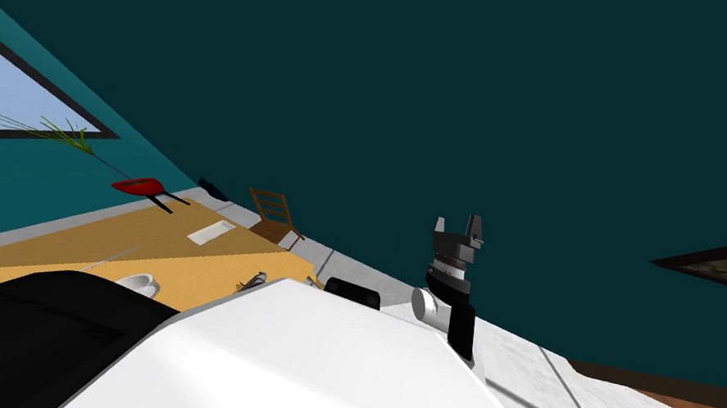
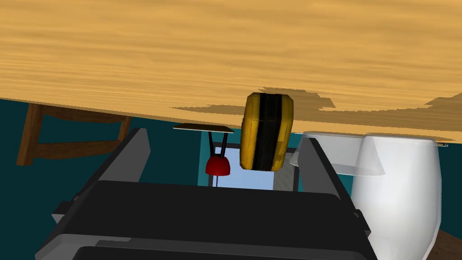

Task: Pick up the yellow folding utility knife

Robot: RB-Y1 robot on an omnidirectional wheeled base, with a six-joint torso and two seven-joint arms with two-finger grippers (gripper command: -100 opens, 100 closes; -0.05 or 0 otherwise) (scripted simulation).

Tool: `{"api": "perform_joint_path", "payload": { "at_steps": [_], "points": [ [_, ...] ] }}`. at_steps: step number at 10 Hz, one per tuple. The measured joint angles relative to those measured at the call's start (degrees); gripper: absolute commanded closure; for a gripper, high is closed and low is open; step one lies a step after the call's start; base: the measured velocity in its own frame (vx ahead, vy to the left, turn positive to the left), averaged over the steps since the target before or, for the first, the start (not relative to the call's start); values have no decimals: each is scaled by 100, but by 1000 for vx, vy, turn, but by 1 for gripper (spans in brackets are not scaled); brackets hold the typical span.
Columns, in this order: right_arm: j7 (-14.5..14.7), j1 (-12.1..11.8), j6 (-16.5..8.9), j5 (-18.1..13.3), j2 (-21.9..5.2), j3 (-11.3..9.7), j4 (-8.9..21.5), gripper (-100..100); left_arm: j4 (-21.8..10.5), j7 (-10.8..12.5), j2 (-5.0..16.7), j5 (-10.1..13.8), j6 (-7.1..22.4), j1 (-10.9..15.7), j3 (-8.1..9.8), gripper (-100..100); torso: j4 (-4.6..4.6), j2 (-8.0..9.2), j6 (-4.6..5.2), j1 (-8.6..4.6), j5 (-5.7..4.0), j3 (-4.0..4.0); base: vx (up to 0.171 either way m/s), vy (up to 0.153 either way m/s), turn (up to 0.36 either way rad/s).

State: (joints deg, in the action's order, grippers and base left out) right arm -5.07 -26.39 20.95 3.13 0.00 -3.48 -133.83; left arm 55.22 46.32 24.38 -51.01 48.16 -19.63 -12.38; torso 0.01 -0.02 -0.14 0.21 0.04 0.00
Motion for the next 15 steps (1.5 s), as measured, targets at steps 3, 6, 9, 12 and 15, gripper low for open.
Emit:
{"api": "perform_joint_path", "payload": {
  "at_steps": [3,6,9,12,15],
  "points": [
    [0,0,0,0,0,0,0,0,-148,128,24,-13,-21,39,-38,100,-2,-10,0,-10,-2,-6,-3,3,6],
    [0,0,0,0,0,0,0,0,-151,107,34,-20,-36,23,-48,100,5,-24,2,5,18,-10,-2,1,-3],
    [0,-2,0,0,1,0,0,0,-307,118,-8,-190,-152,156,66,100,2,-38,0,14,27,-17,27,-31,229],
    [0,-1,0,0,1,0,0,0,-772,-13,-129,-731,-632,592,496,100,5,-49,14,19,37,-21,25,-52,149],
    [0,0,0,0,0,0,0,0,-623,-416,-199,-950,-908,680,858,100,5,-41,18,30,40,-17,19,-33,203]
  ]
}}
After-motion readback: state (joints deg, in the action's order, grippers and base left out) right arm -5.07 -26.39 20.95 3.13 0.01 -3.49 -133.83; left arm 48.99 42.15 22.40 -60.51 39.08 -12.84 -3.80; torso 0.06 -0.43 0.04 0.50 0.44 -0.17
